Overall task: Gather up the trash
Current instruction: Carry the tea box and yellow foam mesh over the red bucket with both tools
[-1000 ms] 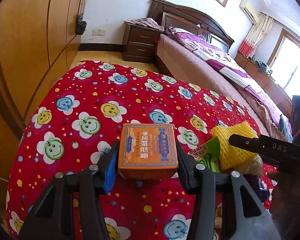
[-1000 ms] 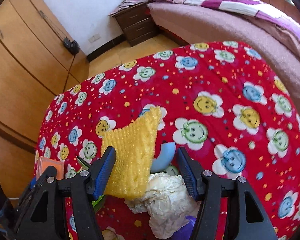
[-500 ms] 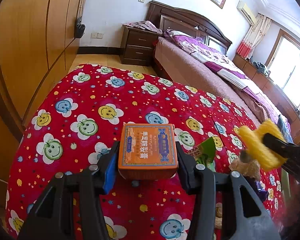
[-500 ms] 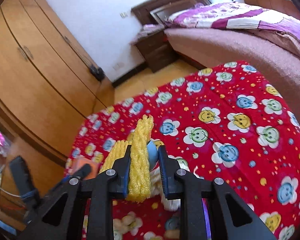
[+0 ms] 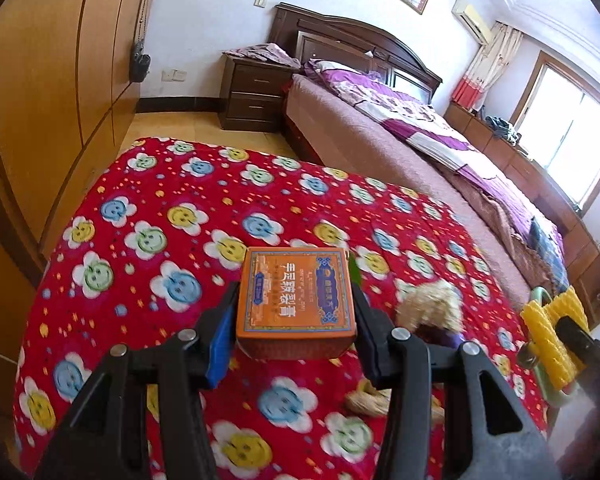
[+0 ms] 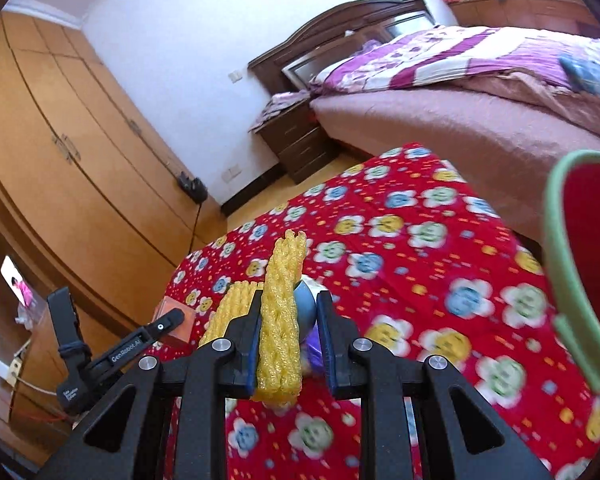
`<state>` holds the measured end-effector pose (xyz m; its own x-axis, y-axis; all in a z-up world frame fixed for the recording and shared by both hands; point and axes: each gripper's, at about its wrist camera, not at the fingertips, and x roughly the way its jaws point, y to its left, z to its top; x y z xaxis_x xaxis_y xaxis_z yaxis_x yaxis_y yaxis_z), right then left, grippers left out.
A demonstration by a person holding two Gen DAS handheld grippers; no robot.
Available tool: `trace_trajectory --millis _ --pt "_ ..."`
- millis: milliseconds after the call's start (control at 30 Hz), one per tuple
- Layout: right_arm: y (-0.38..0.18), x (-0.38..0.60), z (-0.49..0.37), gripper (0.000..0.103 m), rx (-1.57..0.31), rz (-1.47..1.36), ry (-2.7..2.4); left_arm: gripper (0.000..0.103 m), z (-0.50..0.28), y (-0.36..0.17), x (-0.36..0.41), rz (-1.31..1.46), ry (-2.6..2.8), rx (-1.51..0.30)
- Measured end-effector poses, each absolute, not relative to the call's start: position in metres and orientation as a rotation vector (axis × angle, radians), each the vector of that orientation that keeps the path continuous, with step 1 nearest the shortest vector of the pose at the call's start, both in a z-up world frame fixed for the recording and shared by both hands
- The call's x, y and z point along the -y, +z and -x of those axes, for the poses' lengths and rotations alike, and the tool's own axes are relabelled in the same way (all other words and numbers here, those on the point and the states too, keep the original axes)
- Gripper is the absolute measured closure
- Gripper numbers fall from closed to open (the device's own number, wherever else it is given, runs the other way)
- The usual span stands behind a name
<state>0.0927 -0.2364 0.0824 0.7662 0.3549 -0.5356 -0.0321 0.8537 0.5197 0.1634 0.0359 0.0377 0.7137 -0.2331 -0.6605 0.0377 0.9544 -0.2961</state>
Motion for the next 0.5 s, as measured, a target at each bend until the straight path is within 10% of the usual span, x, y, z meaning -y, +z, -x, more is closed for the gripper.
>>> trace_trajectory --millis 500 --pt "0.085 0.315 -0.017 0.079 -0.566 -0.621 0.085 0.051 -0.116 0.058 0.040 0.295 -0.309 -0.787"
